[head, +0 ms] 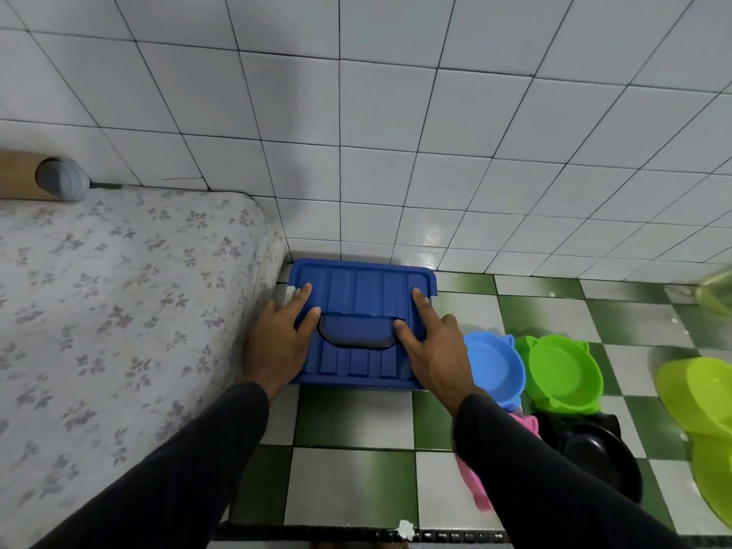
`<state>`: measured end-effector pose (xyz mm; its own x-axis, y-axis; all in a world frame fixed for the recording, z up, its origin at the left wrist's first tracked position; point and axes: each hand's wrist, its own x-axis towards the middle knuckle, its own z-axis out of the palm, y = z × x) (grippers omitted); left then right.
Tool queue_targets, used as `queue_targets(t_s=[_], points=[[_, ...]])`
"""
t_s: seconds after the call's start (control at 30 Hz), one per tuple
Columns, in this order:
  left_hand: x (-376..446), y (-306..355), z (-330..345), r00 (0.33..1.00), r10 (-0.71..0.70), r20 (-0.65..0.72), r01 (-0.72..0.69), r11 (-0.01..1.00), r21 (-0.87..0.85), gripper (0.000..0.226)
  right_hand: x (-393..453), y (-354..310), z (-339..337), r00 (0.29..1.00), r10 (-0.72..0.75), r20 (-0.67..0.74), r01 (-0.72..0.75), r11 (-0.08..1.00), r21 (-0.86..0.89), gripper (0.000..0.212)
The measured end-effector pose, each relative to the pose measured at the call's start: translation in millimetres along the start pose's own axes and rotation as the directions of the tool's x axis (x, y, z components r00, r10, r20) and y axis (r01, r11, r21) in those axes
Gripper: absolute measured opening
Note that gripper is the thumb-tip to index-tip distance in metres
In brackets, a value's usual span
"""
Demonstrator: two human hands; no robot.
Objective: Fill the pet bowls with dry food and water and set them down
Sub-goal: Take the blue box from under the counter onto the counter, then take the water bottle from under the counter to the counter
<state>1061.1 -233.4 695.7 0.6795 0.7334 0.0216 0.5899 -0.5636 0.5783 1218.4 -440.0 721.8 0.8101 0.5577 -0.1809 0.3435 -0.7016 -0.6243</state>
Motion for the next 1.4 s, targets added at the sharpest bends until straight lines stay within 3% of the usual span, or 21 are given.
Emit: queue_targets(t_s=[0.67, 1.1, 1.27, 1.4], points=[[-22, 31, -9, 1.0, -0.012, 0.006, 0.011, 0.999, 0.052, 0.058, -2, -2, -13, 0.993, -0.069, 0.091, 0.082, 0.987, -0.138, 0.073], [-77, 55, -30, 0.985, 0.069, 0.157, -0.114, 0.946, 0.303, 0.045, -51, -2, -54, 0.936, -0.233, 0.265, 0.33, 0.842, -0.427, 0.06], [-108, 60, -35, 0.968, 0.07, 0.243, -0.142, 0.944, 0.296, 0.05, -80, 7, -64, 0.929, -0.239, 0.283, 0.35, 0.818, -0.456, 0.043], [-132, 65, -41, 0.951, 0.077, 0.299, -0.171, 0.938, 0.302, 0.05, -107, 12, -70, 0.933, -0.23, 0.277, 0.343, 0.805, -0.485, 0.041]])
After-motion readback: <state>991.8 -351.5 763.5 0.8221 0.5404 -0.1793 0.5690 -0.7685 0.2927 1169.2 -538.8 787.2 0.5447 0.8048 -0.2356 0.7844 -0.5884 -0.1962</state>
